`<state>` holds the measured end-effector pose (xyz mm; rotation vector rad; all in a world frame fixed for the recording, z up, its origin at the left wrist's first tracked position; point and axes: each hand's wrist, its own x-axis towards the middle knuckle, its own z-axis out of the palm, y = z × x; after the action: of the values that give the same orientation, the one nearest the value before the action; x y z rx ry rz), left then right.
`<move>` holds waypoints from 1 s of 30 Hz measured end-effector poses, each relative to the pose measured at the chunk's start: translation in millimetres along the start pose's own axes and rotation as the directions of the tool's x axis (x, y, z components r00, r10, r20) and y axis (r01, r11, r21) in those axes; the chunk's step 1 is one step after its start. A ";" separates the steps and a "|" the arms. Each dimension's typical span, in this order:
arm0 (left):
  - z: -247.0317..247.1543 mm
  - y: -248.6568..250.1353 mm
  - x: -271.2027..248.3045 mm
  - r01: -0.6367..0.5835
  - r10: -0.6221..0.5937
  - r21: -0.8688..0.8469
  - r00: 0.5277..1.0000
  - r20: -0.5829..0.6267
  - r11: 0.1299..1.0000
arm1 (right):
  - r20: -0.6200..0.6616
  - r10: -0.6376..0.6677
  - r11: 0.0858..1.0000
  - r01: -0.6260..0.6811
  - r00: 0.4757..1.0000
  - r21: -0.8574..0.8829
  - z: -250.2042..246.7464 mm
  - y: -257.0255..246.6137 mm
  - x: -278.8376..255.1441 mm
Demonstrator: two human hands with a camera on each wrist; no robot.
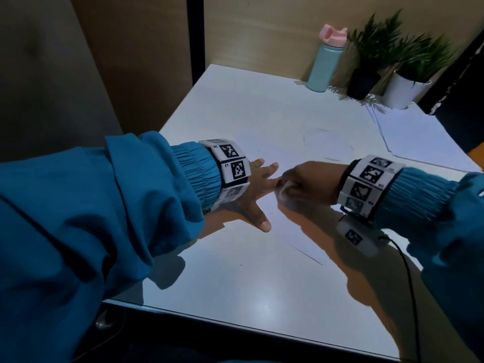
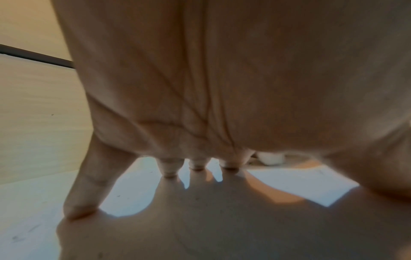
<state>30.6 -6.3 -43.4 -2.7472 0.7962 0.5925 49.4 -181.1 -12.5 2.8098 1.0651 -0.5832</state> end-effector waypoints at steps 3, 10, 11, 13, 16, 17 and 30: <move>-1.3 -0.6 -0.8 0.008 -0.008 -0.004 1.000 0.003 1.000 | 0.070 -0.188 0.978 0.180 0.980 0.104 12.0 -25.3 -14.3; -1.4 -0.1 0.7 -0.023 0.023 0.013 1.000 -0.003 1.000 | -0.077 0.086 0.993 -0.092 0.993 -0.077 3.4 -21.4 -2.6; -2.0 -0.3 0.3 -0.030 0.030 0.018 0.999 0.013 0.999 | -0.074 0.028 0.997 -0.032 0.997 -0.063 5.6 -28.5 -4.0; -2.8 -1.6 -1.6 -0.029 0.029 0.000 0.999 0.020 1.000 | 0.005 -0.121 0.991 0.121 0.993 0.060 10.3 -39.8 -10.4; -3.9 -0.2 -3.4 -0.030 0.030 0.009 1.000 0.010 1.000 | 0.028 -0.059 0.998 0.058 0.998 0.018 2.8 -28.4 -11.8; -3.6 0.5 -4.3 -0.017 0.016 0.013 1.000 0.014 1.000 | -0.009 0.023 1.000 -0.024 1.000 -0.020 -3.1 -18.5 -9.7; -2.8 14.4 -16.6 0.051 -0.051 -0.002 0.999 0.012 0.999 | -0.255 0.275 0.959 -0.245 0.927 0.143 7.7 58.8 -30.7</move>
<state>10.7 -11.5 -35.0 -2.7542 0.7210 0.5989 64.3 -246.1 -11.4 3.1240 0.6875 -0.2371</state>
